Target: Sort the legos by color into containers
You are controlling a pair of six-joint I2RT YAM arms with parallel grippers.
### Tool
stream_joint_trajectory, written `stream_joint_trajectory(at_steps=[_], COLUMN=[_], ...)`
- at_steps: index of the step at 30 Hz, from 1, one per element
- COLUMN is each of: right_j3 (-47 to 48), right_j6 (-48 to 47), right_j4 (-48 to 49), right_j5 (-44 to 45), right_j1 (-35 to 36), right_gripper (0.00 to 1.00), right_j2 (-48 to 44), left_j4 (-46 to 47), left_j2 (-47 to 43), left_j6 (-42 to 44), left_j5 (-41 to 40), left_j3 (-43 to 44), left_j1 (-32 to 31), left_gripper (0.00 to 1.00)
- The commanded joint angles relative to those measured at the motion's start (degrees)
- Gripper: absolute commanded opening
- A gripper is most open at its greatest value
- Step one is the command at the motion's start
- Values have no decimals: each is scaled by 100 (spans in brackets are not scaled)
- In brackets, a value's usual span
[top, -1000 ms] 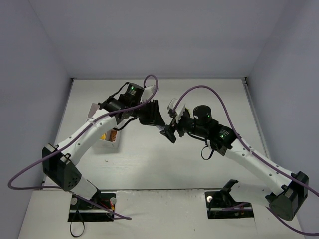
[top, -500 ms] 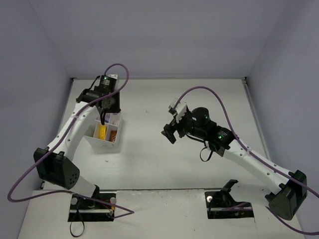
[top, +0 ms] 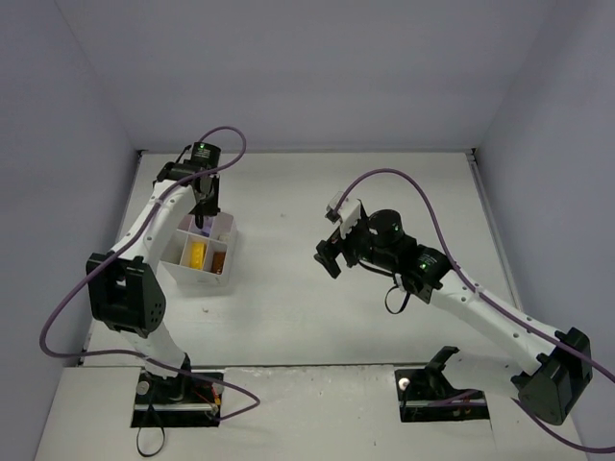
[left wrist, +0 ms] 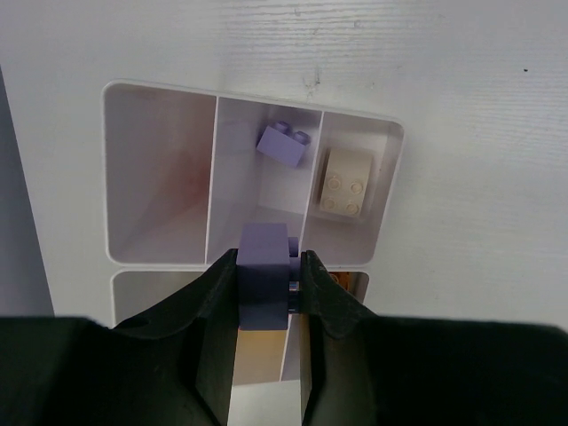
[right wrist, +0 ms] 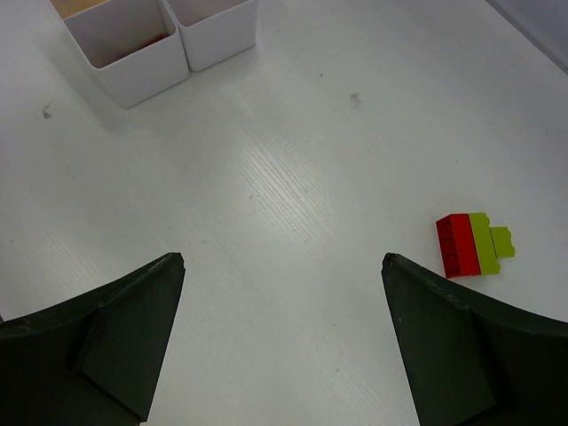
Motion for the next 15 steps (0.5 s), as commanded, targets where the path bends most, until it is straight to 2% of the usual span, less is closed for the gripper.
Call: stream_joint_trajectory(at_steps=[1,15], right_j3=[-57,-49], right_j6=[5,40], right_j4=[191,156], right_j5=[181,225], right_j1=[-40,-76], right_gripper=[90,90], right_j2=[-150,0], left_j4=[136,259], left_j2=[-124,201], left_j6=[177,221], left_j5=[-207,-198], left_j3=[330,356], left_j1=[102,155], left_gripper=[11,13])
